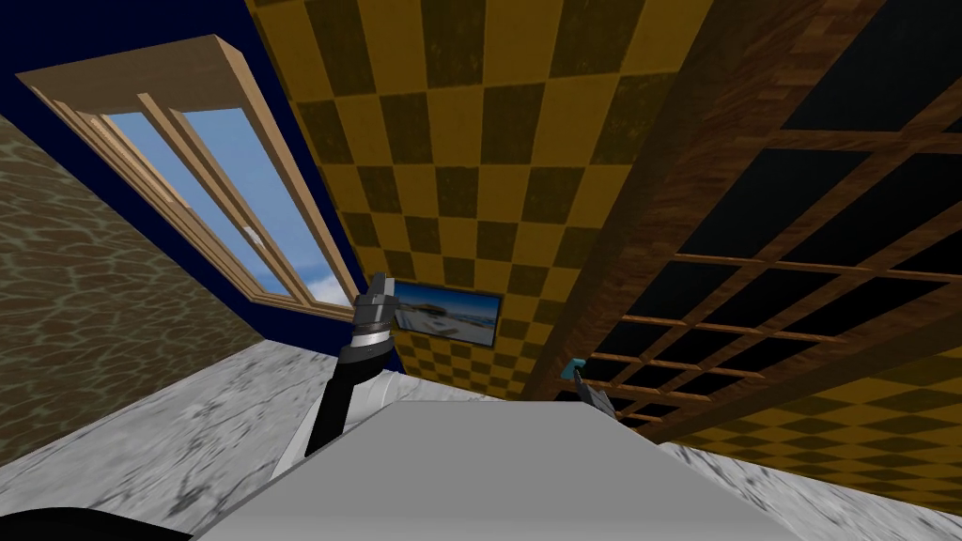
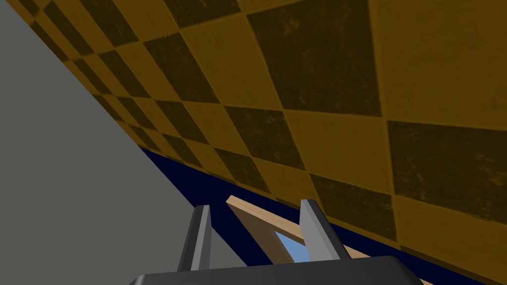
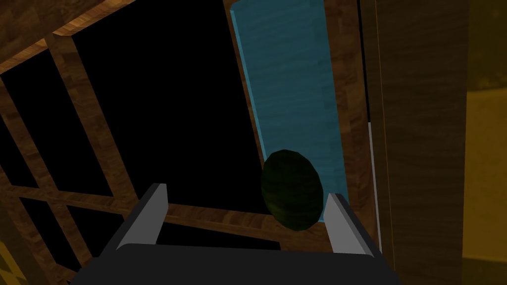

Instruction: Pull the door open

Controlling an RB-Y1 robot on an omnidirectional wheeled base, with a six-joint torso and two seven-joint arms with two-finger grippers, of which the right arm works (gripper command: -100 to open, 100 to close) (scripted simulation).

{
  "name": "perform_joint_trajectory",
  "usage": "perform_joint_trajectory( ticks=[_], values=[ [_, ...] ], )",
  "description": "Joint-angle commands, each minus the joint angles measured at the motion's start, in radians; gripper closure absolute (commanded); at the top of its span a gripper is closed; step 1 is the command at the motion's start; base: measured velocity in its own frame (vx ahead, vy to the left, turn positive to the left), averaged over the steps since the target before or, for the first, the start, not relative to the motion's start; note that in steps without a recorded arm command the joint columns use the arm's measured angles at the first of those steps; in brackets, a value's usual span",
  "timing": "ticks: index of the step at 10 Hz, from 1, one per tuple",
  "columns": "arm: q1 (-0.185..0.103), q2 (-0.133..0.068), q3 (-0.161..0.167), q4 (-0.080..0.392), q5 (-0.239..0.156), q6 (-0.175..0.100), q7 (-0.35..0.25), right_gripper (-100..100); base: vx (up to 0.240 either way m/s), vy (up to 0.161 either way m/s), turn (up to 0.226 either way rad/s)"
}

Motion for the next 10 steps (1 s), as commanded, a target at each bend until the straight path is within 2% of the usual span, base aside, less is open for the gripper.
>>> perform_joint_trajectory(
  ticks=[1,3,4,6,8,10],
  values=[
    [0.019,-0.02,-0.032,0.032,-0.011,0.011,0.001,100,0.002,-0.002,0.018],
    [0.019,-0.02,-0.032,0.032,-0.011,0.011,0.001,100,0.002,0.004,0.0],
    [0.003,-0.007,0.004,0.013,-0.004,-0.021,-0.041,100,-0.024,0.046,0.095],
    [0.003,-0.009,0.007,0.013,-0.011,-0.025,-0.093,100,-0.044,0.005,0.085],
    [0.003,-0.009,0.007,0.013,-0.011,-0.025,-0.098,100,-0.026,-0.015,0.023],
    [0.004,-0.012,0.009,0.014,-0.018,-0.03,-0.156,100,-0.022,-0.01,0.052]
  ],
)
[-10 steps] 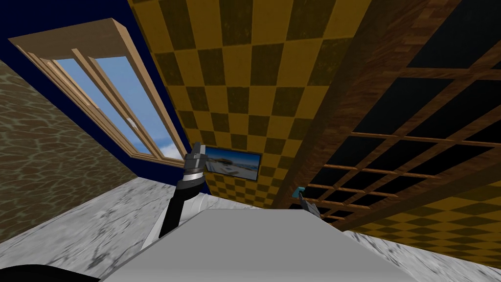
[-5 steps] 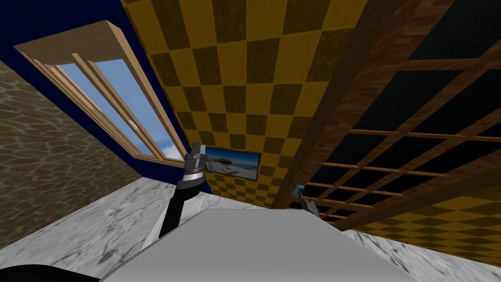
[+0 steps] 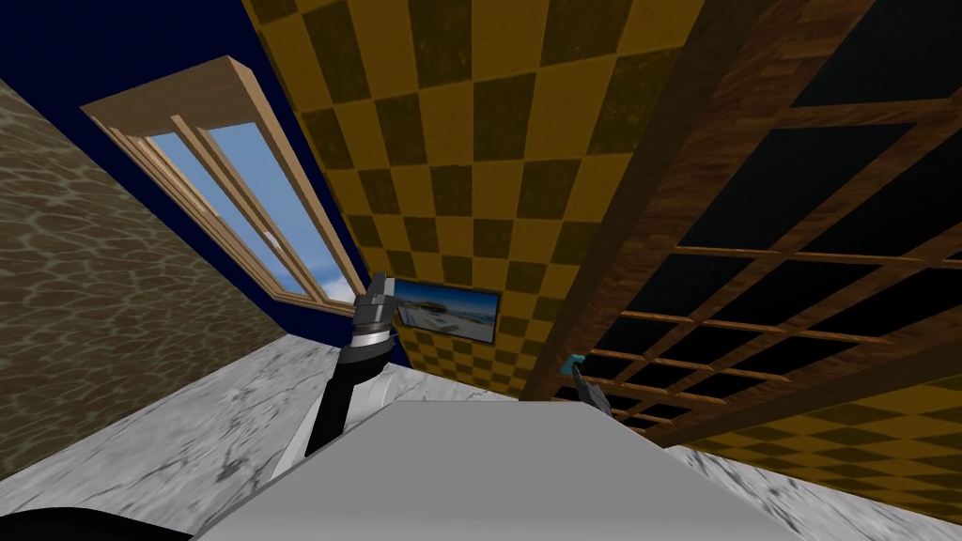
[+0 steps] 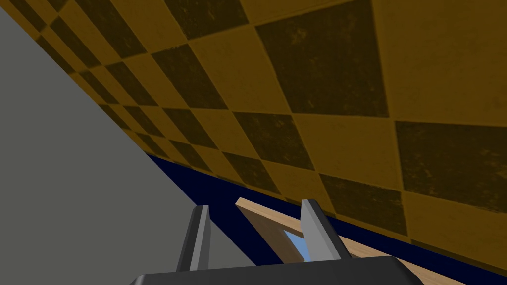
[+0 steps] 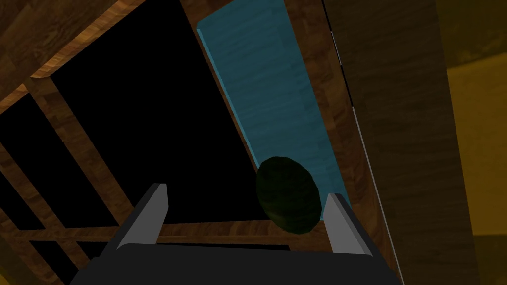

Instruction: Pull the door open

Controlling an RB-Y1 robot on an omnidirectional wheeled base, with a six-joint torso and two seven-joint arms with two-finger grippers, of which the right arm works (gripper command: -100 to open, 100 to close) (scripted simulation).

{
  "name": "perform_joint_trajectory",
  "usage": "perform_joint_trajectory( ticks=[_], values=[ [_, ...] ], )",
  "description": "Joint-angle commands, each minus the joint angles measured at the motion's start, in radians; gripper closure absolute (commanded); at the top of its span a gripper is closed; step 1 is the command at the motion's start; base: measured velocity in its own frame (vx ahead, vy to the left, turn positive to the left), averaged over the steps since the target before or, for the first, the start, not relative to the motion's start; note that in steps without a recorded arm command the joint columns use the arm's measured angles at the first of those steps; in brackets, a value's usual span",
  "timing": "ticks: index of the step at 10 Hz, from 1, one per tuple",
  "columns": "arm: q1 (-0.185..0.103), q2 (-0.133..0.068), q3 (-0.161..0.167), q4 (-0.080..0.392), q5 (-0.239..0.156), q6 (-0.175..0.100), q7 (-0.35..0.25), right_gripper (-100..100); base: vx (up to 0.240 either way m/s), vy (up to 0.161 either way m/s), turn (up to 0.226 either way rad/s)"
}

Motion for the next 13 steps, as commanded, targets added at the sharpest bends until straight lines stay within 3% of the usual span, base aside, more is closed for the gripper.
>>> perform_joint_trajectory(
  ticks=[1,2,7,9,13],
  values=[
    [0.019,-0.006,-0.013,0.0,-0.01,0.023,-0.048,100,-0.034,-0.015,0.066],
    [0.019,-0.006,-0.013,0.0,-0.01,0.023,-0.048,100,-0.025,-0.007,0.023],
    [0.02,-0.011,-0.005,0.001,-0.029,0.011,-0.18,100,-0.039,-0.011,0.067],
    [0.02,-0.011,-0.005,0.001,-0.029,0.011,-0.193,100,-0.027,-0.018,0.022],
    [0.021,-0.016,0.002,0.003,-0.046,0.0,-0.306,100,-0.039,-0.012,0.071]
  ],
)
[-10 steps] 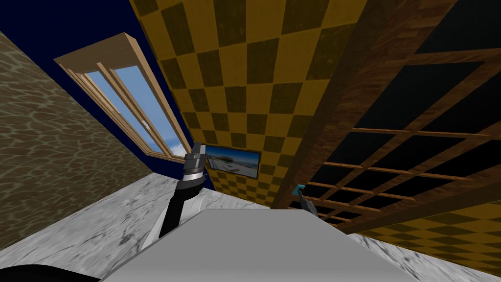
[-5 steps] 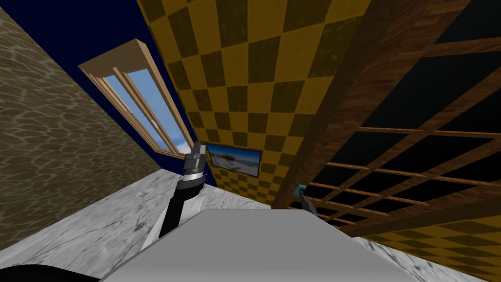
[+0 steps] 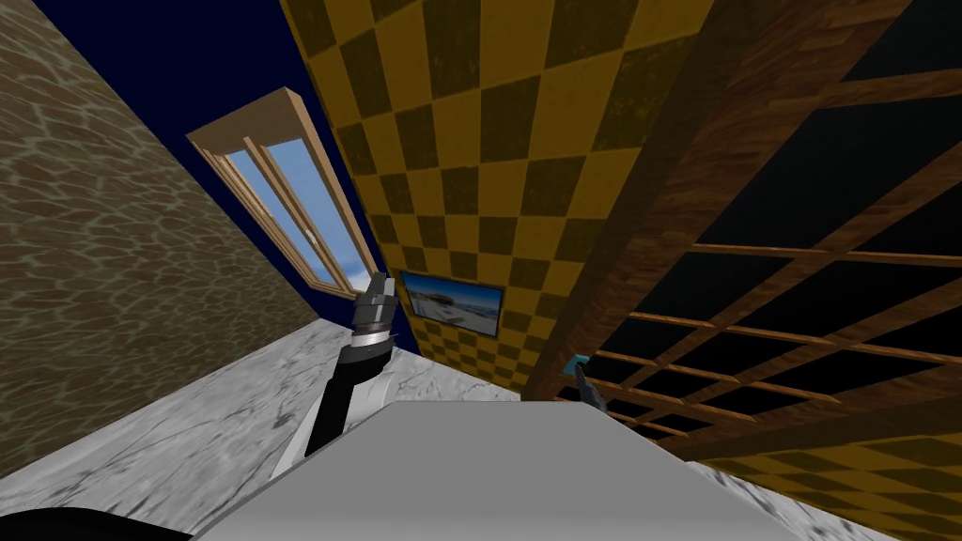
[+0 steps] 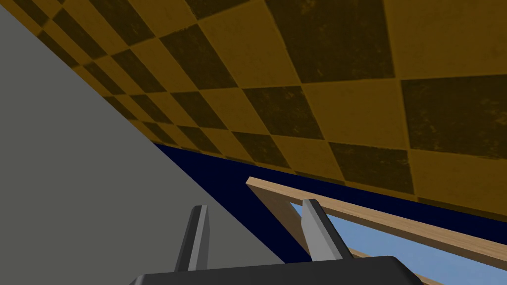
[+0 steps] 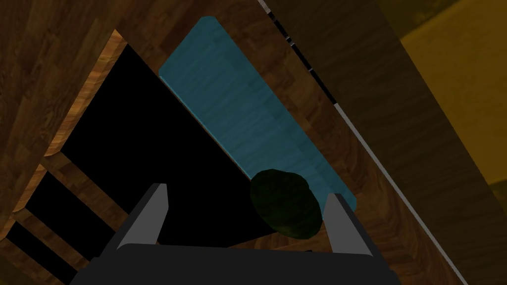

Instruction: Pull the door open

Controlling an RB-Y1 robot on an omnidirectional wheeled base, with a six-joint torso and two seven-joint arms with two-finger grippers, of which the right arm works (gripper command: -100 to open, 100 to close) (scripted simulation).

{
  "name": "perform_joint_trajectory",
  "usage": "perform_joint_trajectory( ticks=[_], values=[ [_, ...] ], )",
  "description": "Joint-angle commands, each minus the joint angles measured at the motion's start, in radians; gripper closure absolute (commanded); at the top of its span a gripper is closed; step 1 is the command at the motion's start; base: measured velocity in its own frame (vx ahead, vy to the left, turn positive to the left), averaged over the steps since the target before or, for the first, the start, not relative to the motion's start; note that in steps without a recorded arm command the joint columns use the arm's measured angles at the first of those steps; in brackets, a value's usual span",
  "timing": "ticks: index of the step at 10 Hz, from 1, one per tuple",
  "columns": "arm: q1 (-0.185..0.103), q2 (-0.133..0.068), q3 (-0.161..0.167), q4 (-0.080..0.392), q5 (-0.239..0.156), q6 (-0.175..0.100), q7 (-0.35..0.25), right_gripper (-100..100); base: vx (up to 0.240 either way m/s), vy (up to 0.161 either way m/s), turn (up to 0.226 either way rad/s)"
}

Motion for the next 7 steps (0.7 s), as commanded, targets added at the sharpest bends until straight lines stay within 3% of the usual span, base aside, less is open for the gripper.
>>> perform_joint_trajectory(
  ticks=[1,7],
  values=[
    [0.028,-0.009,-0.017,-0.019,-0.011,0.019,-0.03,100,-0.045,-0.007,0.043],
    [0.029,-0.014,-0.01,-0.017,-0.029,0.007,-0.151,100,-0.036,-0.012,0.061]
  ],
)
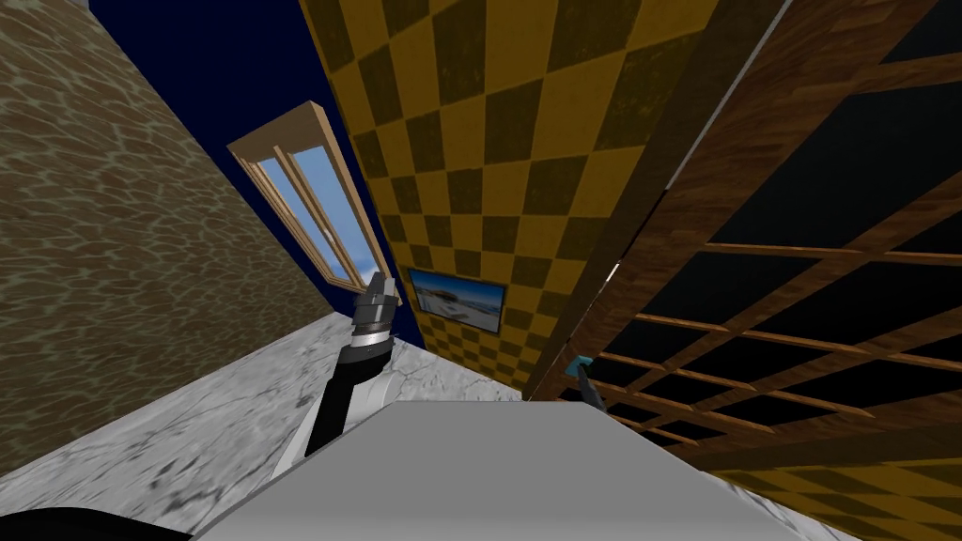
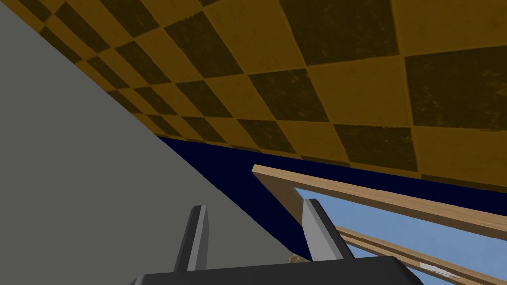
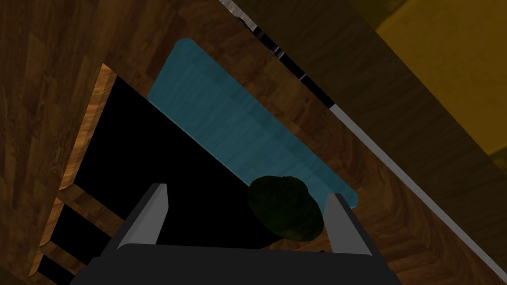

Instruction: Pull the door open

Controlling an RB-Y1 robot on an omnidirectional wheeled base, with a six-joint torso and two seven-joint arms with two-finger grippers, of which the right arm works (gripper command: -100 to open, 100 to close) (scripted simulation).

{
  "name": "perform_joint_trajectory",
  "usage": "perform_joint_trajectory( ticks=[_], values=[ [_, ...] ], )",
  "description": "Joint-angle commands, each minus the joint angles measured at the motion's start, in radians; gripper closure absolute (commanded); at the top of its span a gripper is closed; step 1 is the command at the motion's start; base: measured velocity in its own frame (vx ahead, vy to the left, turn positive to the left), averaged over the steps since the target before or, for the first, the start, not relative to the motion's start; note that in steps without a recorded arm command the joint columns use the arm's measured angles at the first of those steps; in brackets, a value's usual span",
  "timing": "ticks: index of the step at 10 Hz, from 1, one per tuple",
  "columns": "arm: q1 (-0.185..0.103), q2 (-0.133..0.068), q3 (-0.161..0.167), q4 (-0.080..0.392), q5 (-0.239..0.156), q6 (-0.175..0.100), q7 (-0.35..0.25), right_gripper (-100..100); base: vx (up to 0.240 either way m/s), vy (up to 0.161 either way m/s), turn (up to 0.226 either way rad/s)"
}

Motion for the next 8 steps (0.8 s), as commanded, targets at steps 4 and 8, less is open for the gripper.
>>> perform_joint_trajectory(
  ticks=[4,8],
  values=[
    [0.015,-0.018,-0.016,-0.004,-0.032,-0.002,-0.118,100,-0.052,-0.015,0.089],
    [0.015,-0.02,-0.013,-0.003,-0.039,-0.007,-0.176,100,-0.031,-0.01,0.049]
  ],
)
